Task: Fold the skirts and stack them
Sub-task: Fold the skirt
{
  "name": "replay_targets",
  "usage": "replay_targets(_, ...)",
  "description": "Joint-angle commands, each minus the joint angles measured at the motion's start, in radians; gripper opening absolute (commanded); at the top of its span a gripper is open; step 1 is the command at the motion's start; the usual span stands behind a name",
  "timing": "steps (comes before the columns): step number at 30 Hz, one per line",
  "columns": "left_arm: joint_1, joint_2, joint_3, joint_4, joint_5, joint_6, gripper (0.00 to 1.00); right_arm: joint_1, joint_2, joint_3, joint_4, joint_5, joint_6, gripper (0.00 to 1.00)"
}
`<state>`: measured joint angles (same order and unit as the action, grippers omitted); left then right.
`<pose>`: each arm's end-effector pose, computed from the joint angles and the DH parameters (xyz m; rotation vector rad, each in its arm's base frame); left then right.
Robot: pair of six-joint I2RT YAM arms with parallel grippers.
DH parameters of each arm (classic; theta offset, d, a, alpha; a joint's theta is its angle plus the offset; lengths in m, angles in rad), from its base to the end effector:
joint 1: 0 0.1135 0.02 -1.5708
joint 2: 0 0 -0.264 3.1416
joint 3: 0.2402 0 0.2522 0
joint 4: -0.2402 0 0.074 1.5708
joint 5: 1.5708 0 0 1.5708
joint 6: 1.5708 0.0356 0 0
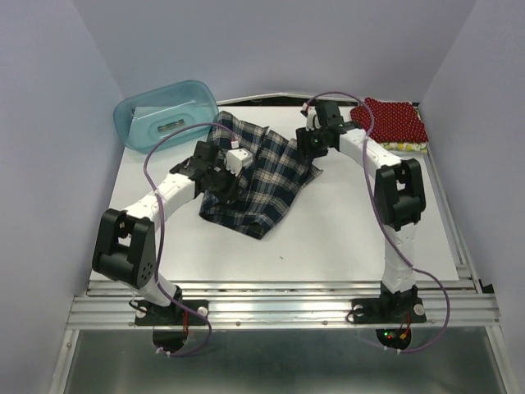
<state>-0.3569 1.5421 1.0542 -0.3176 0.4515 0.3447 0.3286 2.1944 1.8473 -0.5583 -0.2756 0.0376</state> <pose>0.3041 -0.1300 0.2391 1.0021 2.1121 -0.5403 0.4623 0.1679 0.2157 -0.4795 2.4484 0.4966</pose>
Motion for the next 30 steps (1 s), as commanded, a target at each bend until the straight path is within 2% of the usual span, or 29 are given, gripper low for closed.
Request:
replay_targets(1, 0.001, -0.013, -0.032, 0.08, 0.01, -0.108, 0.0, 0.006, -0.254, -0.166, 0.041, -0.095, 0.106, 0.51)
replay_targets(2, 0.001, -0.014, -0.036, 0.107, 0.004, -0.125, 0.0, 0.006, -0.315, -0.21, 0.06, -0.147, 0.139, 0.51)
replay_targets(6, 0.001, 0.0, -0.036, 0.121, -0.016, -0.194, 0.0, 0.006, -0.383, -0.443, 0.216, -0.452, 0.449, 0.49)
replay_targets(8, 0.001, 0.007, -0.039, 0.121, -0.001, -0.208, 0.0, 0.041, -0.386, -0.569, 0.352, -0.54, 0.501, 0.49)
replay_targets(11, 0.001, 0.009, -0.048, 0.14, 0.003, -0.23, 0.0, 0.067, -0.355, -0.654, 0.484, -0.577, 0.574, 0.49)
replay_targets(17, 0.001, -0.034, -0.068, 0.179, 0.019, -0.253, 0.0, 0.09, -0.227, -0.707, 0.518, -0.583, 0.559, 0.49)
replay_targets(23, -0.017, -0.123, -0.074, 0.183, 0.038, -0.216, 0.0, 0.109, -0.114, -0.686, 0.488, -0.527, 0.536, 0.47)
replay_targets(26, -0.063, -0.184, -0.092, 0.184, 0.024, -0.185, 0.0, 0.109, -0.079, -0.675, 0.483, -0.525, 0.539, 0.45)
replay_targets(30, -0.183, -0.249, -0.117, 0.199, -0.023, -0.181, 0.0, 0.109, -0.087, -0.685, 0.48, -0.524, 0.539, 0.43)
